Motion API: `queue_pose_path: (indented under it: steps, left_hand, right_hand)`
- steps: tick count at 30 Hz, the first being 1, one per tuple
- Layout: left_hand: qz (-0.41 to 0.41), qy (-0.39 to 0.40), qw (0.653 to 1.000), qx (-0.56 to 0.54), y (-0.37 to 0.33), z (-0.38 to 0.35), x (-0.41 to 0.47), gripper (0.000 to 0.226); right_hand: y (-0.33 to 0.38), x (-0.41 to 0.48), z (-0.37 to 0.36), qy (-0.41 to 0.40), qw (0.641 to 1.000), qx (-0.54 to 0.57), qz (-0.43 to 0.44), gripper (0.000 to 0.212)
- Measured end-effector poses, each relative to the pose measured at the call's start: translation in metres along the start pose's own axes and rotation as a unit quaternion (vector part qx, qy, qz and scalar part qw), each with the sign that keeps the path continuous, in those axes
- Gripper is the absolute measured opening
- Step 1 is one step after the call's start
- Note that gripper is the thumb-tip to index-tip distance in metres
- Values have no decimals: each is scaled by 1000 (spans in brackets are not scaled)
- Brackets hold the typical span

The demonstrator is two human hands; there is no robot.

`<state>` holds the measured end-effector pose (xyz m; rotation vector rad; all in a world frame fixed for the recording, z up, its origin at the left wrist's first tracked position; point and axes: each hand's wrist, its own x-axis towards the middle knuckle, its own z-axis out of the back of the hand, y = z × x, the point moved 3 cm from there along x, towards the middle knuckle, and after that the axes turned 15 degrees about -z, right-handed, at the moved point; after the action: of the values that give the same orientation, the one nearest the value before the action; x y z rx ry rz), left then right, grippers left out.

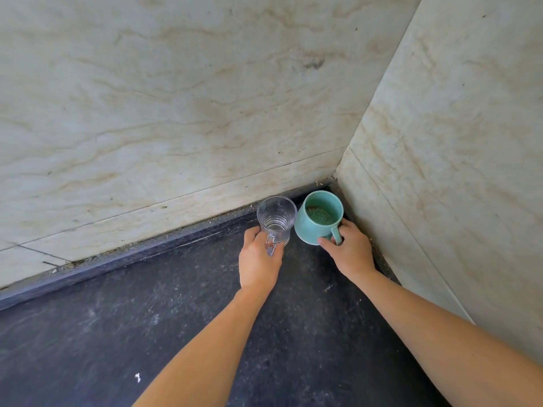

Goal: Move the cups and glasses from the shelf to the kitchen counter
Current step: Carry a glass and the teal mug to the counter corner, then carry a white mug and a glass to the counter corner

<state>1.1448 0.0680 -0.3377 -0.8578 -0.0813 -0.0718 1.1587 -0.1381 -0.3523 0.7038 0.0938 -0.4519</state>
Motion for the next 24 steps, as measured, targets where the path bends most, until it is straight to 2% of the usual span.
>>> queue_pose_path:
  steps: [4,6,9,13,19,24]
  left_hand:
    - [8,43,997,68,-1,22,-13,24]
    - [-10,57,993,100,-6,42,-18,27]
    - [-48,63,987,141,-18,77,-23,26]
    - [-102,27,967,233,-37,134,-31,27]
    - [-99,-30,923,372,-59,226,-69,29]
    - [-49,-92,884,457,-75,296,-145,25]
  right_hand:
    - [14,-14,20,-6,997,-82,-3,23]
    - [26,-22,37,-25,991,-133,22,28]
    - [52,-36,60,-44,977,-193,83,36]
    - [102,-61,78,-46,953,-219,203,34]
    - [181,-108,77,-41,882,-238,406,29]
    - [239,-163,63,-41,806,-222,548,26]
